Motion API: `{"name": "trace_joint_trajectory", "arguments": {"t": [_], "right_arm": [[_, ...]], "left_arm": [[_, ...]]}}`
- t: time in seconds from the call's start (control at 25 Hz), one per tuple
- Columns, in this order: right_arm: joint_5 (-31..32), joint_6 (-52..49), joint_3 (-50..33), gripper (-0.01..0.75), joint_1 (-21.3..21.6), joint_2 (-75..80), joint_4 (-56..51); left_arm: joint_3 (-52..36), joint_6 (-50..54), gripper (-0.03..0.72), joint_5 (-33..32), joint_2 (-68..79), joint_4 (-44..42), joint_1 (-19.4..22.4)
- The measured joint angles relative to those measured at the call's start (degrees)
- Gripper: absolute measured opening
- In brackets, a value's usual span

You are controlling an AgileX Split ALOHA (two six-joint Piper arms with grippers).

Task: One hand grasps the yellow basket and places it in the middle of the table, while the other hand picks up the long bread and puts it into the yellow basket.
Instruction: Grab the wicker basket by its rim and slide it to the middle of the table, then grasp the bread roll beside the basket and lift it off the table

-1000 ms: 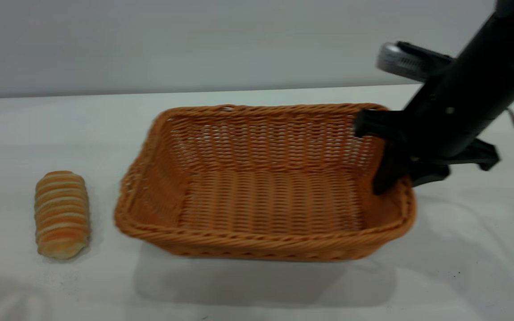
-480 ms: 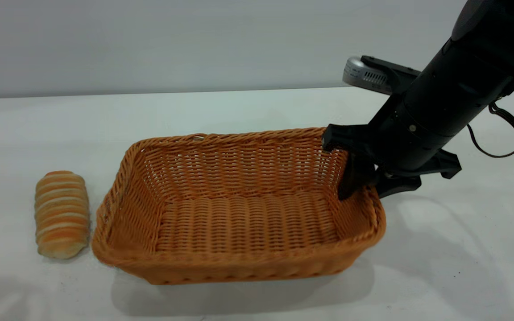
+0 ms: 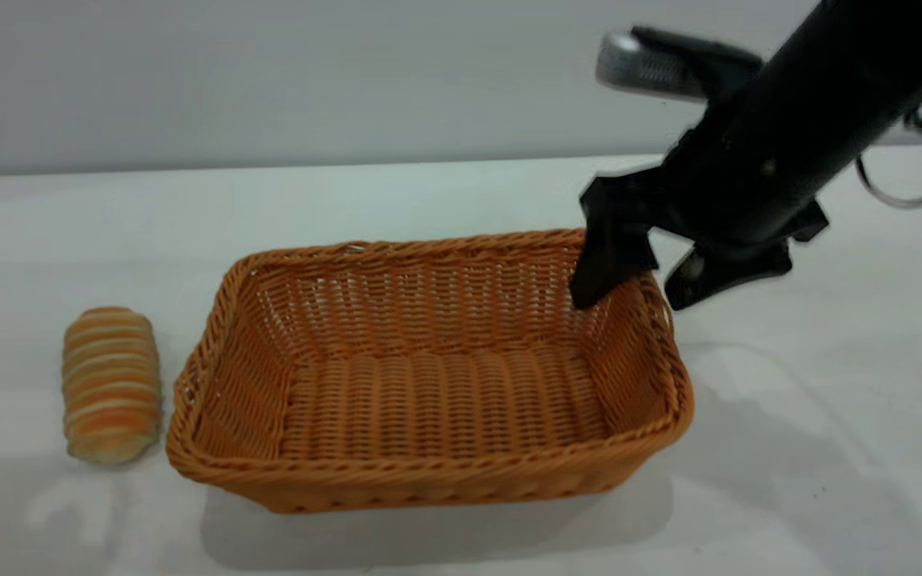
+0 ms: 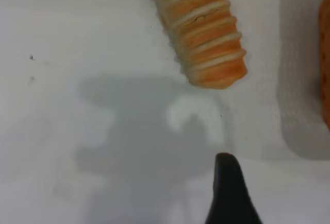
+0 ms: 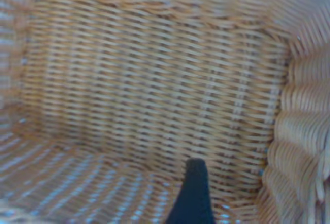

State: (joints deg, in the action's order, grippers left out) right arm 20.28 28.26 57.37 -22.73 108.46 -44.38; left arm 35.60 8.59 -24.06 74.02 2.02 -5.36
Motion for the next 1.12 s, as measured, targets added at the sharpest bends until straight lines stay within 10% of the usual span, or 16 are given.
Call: {"name": "trace_joint_trajectory", "arguments": {"t": [1.12], "right_arm": [[24.7, 0.1, -0.1, 0.631, -0.1, -22.5, 4.9]], "left_arm": [[0.9, 2.8, 0.531, 38.3, 37.6, -0.1, 0.0]]}}
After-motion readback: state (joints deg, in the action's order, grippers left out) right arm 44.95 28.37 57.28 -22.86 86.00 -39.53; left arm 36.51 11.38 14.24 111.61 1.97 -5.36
